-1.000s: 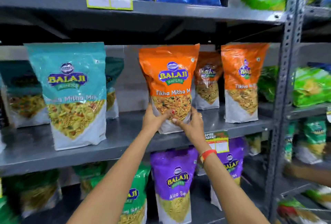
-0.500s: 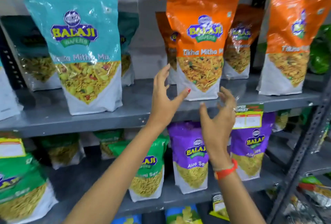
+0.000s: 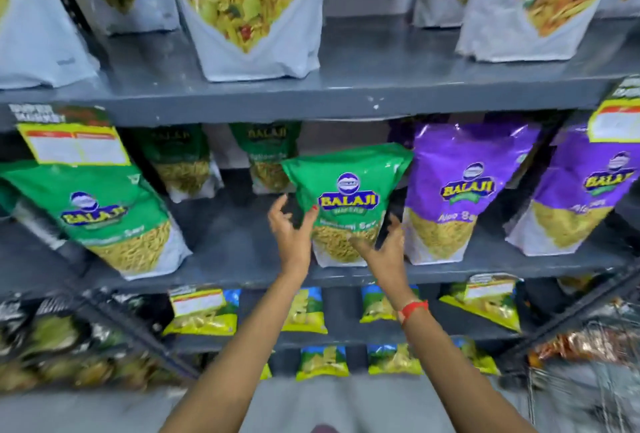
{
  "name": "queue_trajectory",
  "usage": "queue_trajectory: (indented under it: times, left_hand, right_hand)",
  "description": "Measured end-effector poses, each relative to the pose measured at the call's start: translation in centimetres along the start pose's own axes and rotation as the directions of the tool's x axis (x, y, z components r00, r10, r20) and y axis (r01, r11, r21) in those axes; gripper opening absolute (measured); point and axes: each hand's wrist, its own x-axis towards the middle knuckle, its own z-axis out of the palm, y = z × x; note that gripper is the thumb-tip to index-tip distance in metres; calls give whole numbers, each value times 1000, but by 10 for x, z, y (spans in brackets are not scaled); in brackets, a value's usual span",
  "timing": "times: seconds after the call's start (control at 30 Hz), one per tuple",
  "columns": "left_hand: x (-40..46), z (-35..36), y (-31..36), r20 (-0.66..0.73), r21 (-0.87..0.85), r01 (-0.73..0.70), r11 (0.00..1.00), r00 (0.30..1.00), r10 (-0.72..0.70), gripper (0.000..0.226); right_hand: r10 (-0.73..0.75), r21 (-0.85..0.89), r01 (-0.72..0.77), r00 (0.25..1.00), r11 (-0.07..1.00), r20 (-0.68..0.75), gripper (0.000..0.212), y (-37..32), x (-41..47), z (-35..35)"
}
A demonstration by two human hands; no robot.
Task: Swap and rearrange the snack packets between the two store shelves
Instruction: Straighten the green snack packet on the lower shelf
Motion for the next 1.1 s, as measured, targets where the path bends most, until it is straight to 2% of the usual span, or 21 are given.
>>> queue_trajectory:
  times: [0.07, 0.13, 0.23, 0.33, 0.47, 0.77, 0.83, 0.97, 1.1]
  left_hand:
    - [-3, 3, -8, 158, -66, 145, 987, 978, -133, 55]
    - [-6, 6, -15, 274, -100, 242, 965, 939, -207, 51]
    - [-4, 3, -20, 346, -85, 379, 921, 879, -329, 41]
    - [4, -13, -20, 369, -69, 418, 906, 854, -366, 38]
    - [23, -50, -25, 351, -72, 409, 910, 864, -360, 40]
    - [61, -126, -32, 240, -22, 451, 892, 869, -433, 20]
    - [63, -132, -31, 218, -27, 457, 889, 871, -440, 17]
    - [60, -139, -32, 211, -10, 449, 893, 874, -437, 29]
    - [56, -141, -37, 189, -64, 442, 895, 886, -424, 24]
  right_hand:
    - [38, 47, -40, 998, 998, 41, 94, 11, 8, 6]
    - [70, 130, -76, 996, 989, 54, 80, 21, 13, 11]
    - [54, 152, -50, 998, 987, -23, 63, 30, 19, 16]
    - [57, 131, -52, 998, 990, -39, 67, 26, 18, 27]
    - [67, 86, -65, 998, 994, -18, 78, 15, 7, 63]
    - [26, -4, -26, 994, 1000, 103, 75, -8, -5, 141]
    - [11, -15, -10, 994, 1000, 112, 76, -8, -8, 149]
    - [2, -15, -1, 993, 1000, 117, 77, -4, -14, 155]
    - [15, -24, -12, 993, 1000, 120, 81, -4, -19, 154]
